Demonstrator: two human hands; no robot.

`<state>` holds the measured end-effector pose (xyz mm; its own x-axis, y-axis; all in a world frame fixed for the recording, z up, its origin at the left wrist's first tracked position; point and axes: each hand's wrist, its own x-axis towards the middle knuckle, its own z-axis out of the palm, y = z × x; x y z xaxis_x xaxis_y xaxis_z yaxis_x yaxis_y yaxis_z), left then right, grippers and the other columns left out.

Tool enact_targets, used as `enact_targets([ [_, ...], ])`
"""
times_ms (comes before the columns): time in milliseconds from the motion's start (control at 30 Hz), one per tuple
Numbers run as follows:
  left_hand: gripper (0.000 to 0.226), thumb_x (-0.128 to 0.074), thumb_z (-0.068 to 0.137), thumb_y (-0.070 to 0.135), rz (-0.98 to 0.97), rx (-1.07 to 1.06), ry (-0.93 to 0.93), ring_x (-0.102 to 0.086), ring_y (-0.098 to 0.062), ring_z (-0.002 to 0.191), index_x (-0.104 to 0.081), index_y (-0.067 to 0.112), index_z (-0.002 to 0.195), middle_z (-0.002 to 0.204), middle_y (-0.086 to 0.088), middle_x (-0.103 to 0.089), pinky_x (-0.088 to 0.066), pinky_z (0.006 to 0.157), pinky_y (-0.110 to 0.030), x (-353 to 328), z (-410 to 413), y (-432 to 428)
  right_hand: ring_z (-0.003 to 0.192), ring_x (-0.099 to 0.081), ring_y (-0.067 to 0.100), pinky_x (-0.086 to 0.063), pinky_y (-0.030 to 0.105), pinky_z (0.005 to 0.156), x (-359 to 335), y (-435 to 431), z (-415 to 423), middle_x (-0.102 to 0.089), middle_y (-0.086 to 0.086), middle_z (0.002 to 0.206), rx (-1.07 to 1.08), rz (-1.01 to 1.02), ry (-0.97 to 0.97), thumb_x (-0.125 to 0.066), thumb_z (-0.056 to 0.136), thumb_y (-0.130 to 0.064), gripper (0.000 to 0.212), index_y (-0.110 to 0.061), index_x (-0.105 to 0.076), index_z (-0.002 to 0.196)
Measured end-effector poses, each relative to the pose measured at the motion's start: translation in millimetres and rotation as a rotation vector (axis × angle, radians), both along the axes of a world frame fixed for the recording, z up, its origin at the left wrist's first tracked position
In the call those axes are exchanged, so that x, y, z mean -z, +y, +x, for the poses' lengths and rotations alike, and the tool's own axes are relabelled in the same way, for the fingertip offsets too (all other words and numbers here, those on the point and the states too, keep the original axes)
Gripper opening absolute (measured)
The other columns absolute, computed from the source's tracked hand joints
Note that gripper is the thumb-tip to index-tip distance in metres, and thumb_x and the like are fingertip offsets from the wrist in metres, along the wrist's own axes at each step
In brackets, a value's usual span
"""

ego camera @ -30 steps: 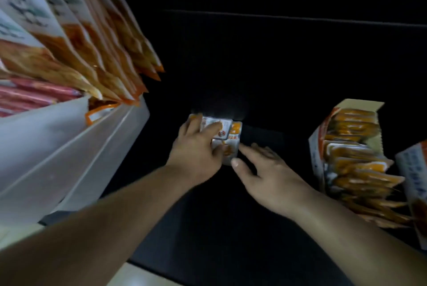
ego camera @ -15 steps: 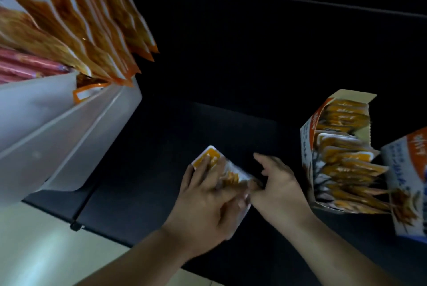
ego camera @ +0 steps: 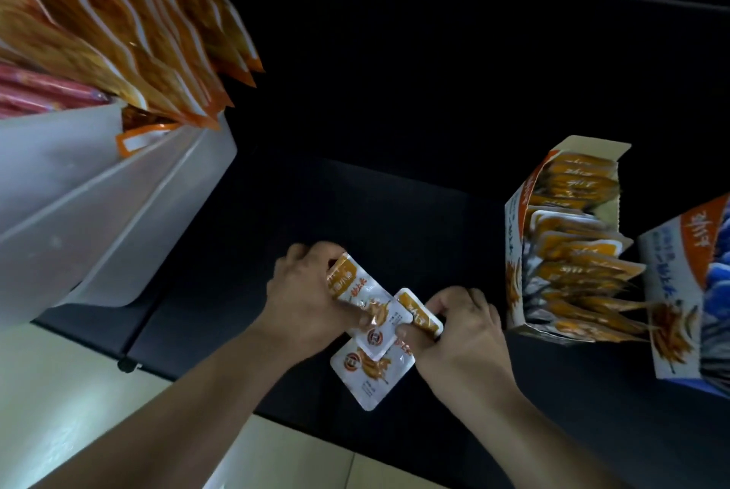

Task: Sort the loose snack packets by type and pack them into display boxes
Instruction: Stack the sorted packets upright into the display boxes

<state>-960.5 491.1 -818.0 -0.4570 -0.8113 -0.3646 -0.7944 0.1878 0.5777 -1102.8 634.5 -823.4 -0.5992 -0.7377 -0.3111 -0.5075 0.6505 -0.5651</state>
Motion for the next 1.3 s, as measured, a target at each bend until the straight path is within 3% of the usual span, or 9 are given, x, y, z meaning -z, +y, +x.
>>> enact_targets([
  [100,0.045,-0.090,0.076,0.017,0.160,-0.110,0.271,-0.071,-0.008,0.089,-0.060,0.038,0.101,0.098,0.006,-0.069,-0.061,0.073,-0.026,-7.9,6.6,0.7,0.072,-0.060,0.003,-0.051,0.025,0.061,-8.9,-3.6,0.4,-0.061,-0.007,0.082,0.081,-0.092,-0.265,-0.074,0.090,-0.027,0.023,-0.030,-0.051,0.092],
  [167,0.035,-0.082,0.086,0.013,0.199,-0.102,0.374,-0.072,-0.004,0.091,-0.064,0.038,0.102,0.097,0.008,-0.074,-0.058,0.071,-0.023,-19.2,10.3,3.4,0.067,-0.063,-0.004,-0.048,0.013,0.054,-21.7,-1.8,1.3,-0.066,-0.005,0.081,0.143,-0.222,-0.399,-0.066,0.097,-0.016,0.014,-0.026,-0.056,0.095],
  [400,0.070,-0.082,0.085,0.006,0.290,0.249,0.481,-0.072,-0.006,0.107,-0.059,0.051,0.133,0.109,0.011,-0.076,-0.060,0.087,-0.026,-90.7,-6.2,6.2,0.088,-0.073,0.005,-0.060,0.022,0.071,-81.0,21.6,-18.2,-0.075,-0.009,0.091,0.173,-0.547,-0.433,-0.068,0.096,-0.012,0.026,-0.035,-0.070,0.106],
  [667,0.052,-0.086,0.080,0.031,-0.135,0.482,0.477,-0.057,-0.002,0.118,-0.063,0.048,0.124,0.126,0.025,-0.049,-0.053,0.085,-0.017,-132.4,-86.7,40.1,0.091,-0.076,0.014,-0.064,0.037,0.080,-127.6,50.2,-64.7,-0.078,-0.004,0.096,0.203,-0.682,-0.498,-0.060,0.102,-0.016,0.023,-0.030,-0.078,0.099],
  [833,0.046,-0.071,0.096,0.014,0.121,0.551,0.397,-0.069,0.002,0.102,-0.056,0.052,0.119,0.111,0.022,-0.069,-0.060,0.080,-0.021,-159.1,-120.3,56.9,0.094,-0.074,0.009,-0.060,0.031,0.082,-128.2,65.6,-106.3,-0.078,-0.007,0.098,0.243,-0.738,-0.426,-0.059,0.103,-0.013,0.026,-0.031,-0.076,0.107],
  [967,0.061,-0.071,0.093,0.001,-0.012,0.330,0.447,-0.068,0.005,0.103,-0.058,0.050,0.127,0.113,0.018,-0.069,-0.059,0.075,-0.014,-172.2,-140.8,46.3,0.117,-0.058,0.003,-0.052,0.035,0.100,-103.7,71.2,-150.3,-0.061,-0.022,0.123,0.106,-0.464,-0.014,-0.057,0.100,-0.033,0.031,-0.036,-0.063,0.131],
  [1100,0.058,-0.076,0.086,-0.004,0.033,0.159,0.592,-0.072,-0.001,0.100,-0.065,0.036,0.126,0.110,0.012,-0.074,-0.061,0.085,-0.024,-176.9,-173.9,40.3,0.125,-0.052,0.002,-0.048,0.038,0.108,-101.2,72.5,-161.6,-0.052,-0.024,0.135,-0.026,-0.235,-0.225,-0.057,0.084,-0.062,0.062,-0.049,-0.045,0.143],
  [1200,0.040,-0.079,0.083,-0.005,0.133,0.043,0.651,-0.074,-0.012,0.099,-0.071,0.026,0.107,0.103,0.003,-0.077,-0.061,0.092,-0.037,-163.6,-195.0,42.5,0.130,-0.031,0.001,-0.035,0.033,0.116,-102.5,73.9,-162.9,-0.036,-0.027,0.133,-0.163,-0.094,-0.107,-0.073,0.075,-0.069,0.093,-0.042,-0.032,0.155],
  [1300,0.032,-0.080,0.086,0.001,0.104,0.038,0.607,-0.073,-0.007,0.098,-0.071,0.027,0.101,0.102,0.006,-0.076,-0.061,0.085,-0.026,-143.1,-194.2,48.9,0.121,-0.024,0.003,-0.030,0.023,0.111,-103.1,74.0,-162.5,-0.027,-0.023,0.123,-0.210,-0.050,-0.054,-0.080,0.060,-0.077,0.118,-0.035,-0.029,0.158],
])
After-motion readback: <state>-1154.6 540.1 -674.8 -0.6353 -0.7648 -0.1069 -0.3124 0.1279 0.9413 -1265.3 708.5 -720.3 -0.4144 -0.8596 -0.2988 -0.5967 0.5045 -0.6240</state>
